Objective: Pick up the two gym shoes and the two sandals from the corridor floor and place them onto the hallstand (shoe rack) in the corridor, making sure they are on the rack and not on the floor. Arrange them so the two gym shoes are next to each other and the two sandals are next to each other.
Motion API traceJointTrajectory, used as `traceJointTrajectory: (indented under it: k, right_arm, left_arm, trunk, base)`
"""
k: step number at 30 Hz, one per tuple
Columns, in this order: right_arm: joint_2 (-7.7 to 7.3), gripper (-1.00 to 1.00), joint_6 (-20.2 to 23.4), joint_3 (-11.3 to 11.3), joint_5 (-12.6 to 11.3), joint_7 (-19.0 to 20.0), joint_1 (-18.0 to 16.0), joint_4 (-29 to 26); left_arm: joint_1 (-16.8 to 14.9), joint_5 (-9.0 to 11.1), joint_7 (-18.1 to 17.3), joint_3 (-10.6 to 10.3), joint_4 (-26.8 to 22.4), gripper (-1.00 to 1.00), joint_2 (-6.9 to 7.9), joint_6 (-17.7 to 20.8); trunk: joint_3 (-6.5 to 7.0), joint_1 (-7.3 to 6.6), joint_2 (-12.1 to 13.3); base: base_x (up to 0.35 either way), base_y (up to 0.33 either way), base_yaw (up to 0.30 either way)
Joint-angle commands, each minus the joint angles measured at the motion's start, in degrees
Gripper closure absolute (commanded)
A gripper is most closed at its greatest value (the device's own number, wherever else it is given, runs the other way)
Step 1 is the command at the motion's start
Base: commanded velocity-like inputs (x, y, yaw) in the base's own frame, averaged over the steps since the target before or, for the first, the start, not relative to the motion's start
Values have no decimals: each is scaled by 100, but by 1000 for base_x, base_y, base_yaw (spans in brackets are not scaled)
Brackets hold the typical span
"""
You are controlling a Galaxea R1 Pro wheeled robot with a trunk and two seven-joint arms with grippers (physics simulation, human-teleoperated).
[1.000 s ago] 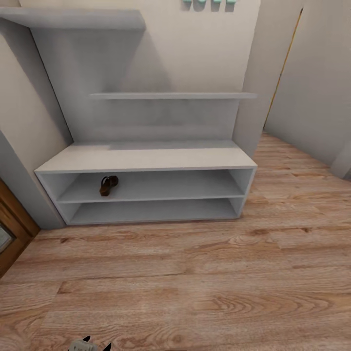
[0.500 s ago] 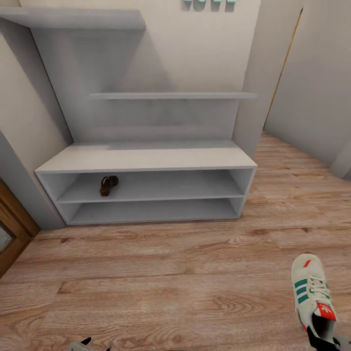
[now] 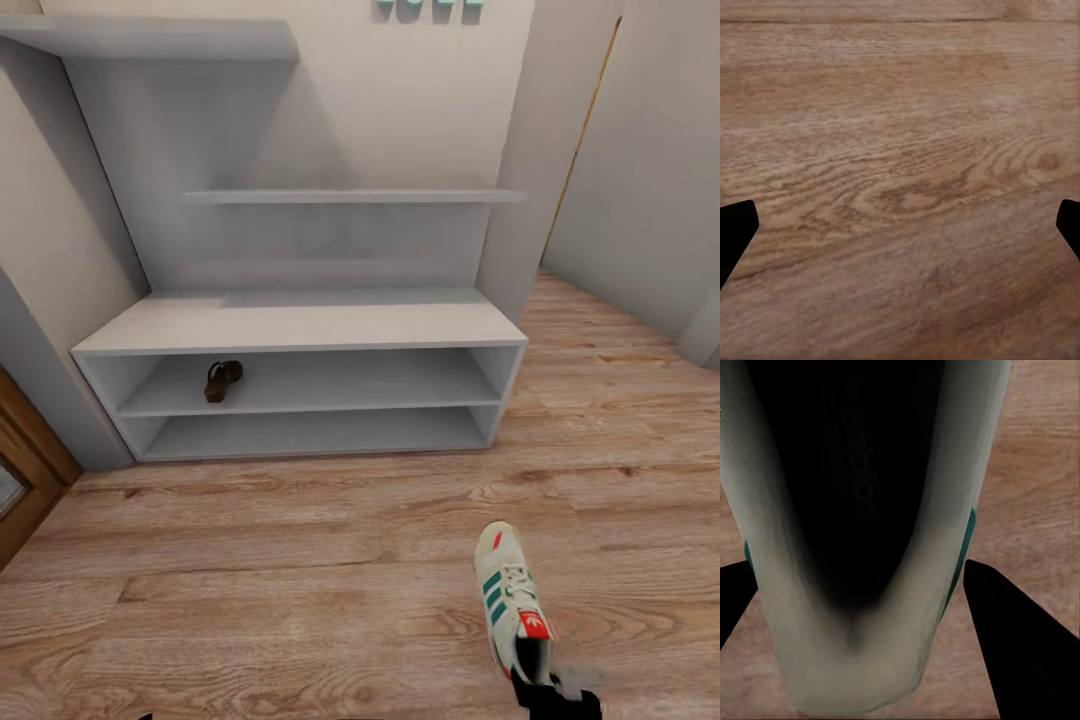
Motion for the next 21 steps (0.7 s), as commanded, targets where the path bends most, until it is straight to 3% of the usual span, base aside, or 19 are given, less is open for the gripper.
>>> traceJointTrajectory:
  k: [1, 2, 4, 5, 8, 9, 12, 16, 18, 20, 21]
  right_arm:
    - [106, 100, 169, -3, -41, -63, -42, -78]
    - [322, 100, 517, 30, -32, -316, -123, -251]
    - [542, 100, 857, 83, -1, -621, -205, -431]
    - [757, 100, 1160, 192, 59, -958, -280, -598]
    - [1055, 100, 1518, 461, 174, -1461, -372, -812]
    - [1216, 100, 1686, 678, 242, -1773, -426, -922]
    - [1455, 100, 1877, 1094, 310, -2290, -551, -1052]
    - [1661, 100, 2025, 1398, 331, -2629, -835, -1113]
    - [1661, 100, 2245, 1475, 325, -2711, -1040, -1127]
    - [1661, 100, 2727, 1524, 267, -2753, -1287, -1150]
    - [1661, 100, 2684, 1558, 307, -2719, -1315, -1149]
  left_arm:
    - [-3, 35, -45, 17, 7, -100, 1, 8]
    - [-2, 36, -45, 20, 6, -100, 3, 8]
    - [-2, 36, -45, 23, 6, -100, 4, 8]
    - [-2, 34, -46, 23, 8, -100, 5, 8]
    - [-2, 31, -46, 21, 10, -100, 5, 7]
    - [-1, 30, -46, 20, 11, -100, 3, 7]
    - [-1, 29, -46, 19, 11, -100, 0, 7]
    - [-1, 29, -46, 19, 11, -100, -2, 7]
    - [-1, 29, -46, 19, 12, -100, -2, 7]
    - [-1, 22, -46, 19, 12, -100, -2, 7]
    - [-1, 11, -29, 22, 46, -100, -27, 0]
  trunk:
    - [-5, -1, -2]
    - [-5, -1, -2]
    - [-5, -1, -2]
    - [-5, -1, -2]
    - [-5, -1, -2]
    - [-5, -1, -2]
    - [-5, -1, -2]
    - [-5, -1, -2]
    - [-5, -1, -2]
    - [-5, -1, -2]
    - [-4, -1, -2]
  base:
    - [0, 0, 0]
    - [0, 0, 0]
    - [0, 0, 0]
    - [0, 0, 0]
    - [0, 0, 0]
    - [0, 0, 0]
    - [0, 0, 0]
    - [0, 0, 0]
    - [0, 0, 0]
    - [0, 0, 0]
    - [0, 0, 0]
